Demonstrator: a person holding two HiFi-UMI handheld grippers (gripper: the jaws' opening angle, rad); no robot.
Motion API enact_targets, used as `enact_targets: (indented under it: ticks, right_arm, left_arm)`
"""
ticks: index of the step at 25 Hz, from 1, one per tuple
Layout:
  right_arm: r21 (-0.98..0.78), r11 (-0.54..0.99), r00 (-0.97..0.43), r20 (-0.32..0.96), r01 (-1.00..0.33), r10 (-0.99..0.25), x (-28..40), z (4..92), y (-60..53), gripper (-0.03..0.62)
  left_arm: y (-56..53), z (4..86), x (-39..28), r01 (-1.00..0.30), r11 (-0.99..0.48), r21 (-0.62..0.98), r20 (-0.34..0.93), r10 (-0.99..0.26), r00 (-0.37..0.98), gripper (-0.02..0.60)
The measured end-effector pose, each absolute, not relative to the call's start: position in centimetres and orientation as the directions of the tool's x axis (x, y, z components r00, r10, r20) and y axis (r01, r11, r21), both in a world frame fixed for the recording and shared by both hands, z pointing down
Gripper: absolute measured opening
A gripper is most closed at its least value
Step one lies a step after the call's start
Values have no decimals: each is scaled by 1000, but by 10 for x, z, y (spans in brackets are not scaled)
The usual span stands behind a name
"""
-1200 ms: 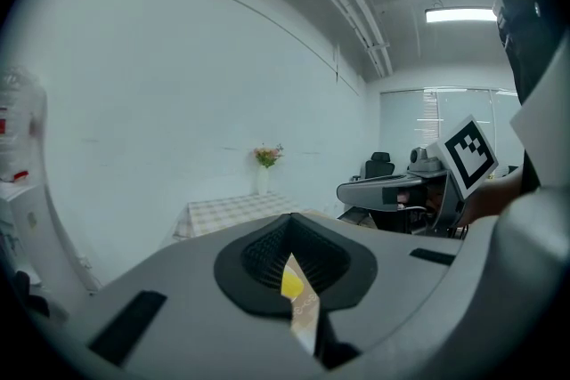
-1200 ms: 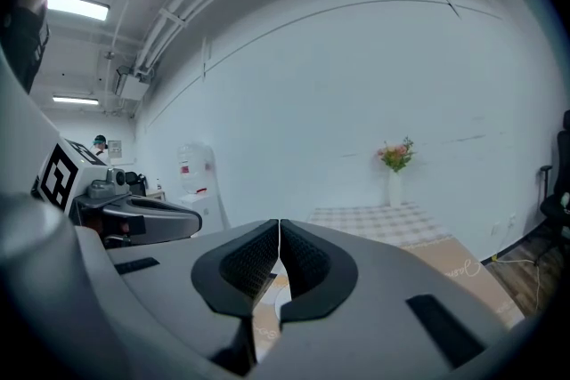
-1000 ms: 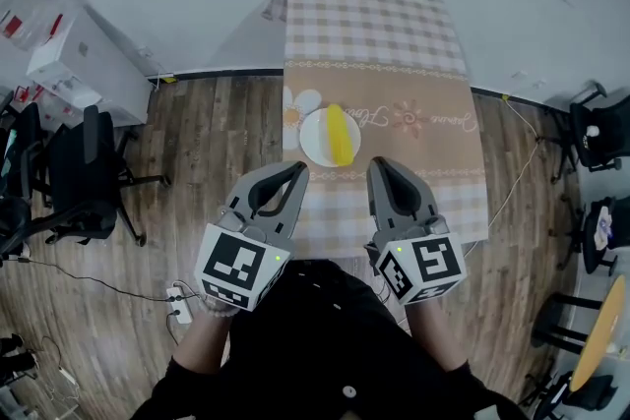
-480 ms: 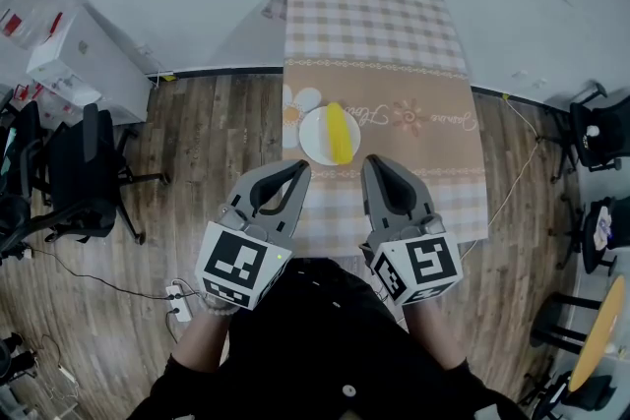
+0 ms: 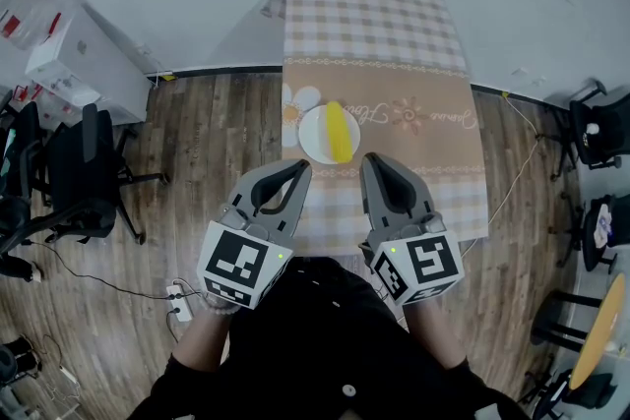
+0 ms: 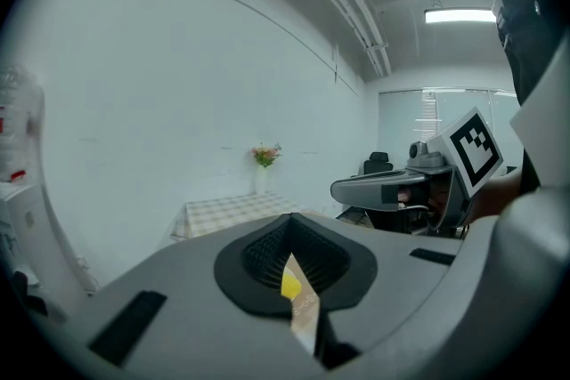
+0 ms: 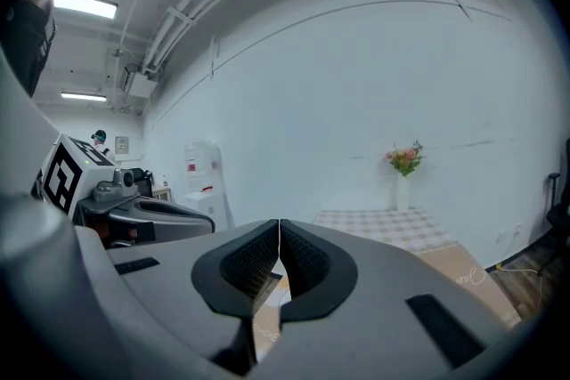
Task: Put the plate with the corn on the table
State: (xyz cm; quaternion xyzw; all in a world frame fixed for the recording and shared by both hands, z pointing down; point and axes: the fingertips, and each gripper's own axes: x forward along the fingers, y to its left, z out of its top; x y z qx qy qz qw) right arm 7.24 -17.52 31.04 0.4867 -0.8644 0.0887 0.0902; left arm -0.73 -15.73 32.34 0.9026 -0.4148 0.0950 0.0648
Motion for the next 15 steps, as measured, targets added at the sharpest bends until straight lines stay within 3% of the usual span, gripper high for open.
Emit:
enact_targets:
  ticks: [15]
  right_arm:
    - [-69, 504, -503, 252, -861, -827, 72, 312, -175, 43]
  left_arm:
    - [-158, 324, -10, -764, -644, 42, 229, -738, 635, 14]
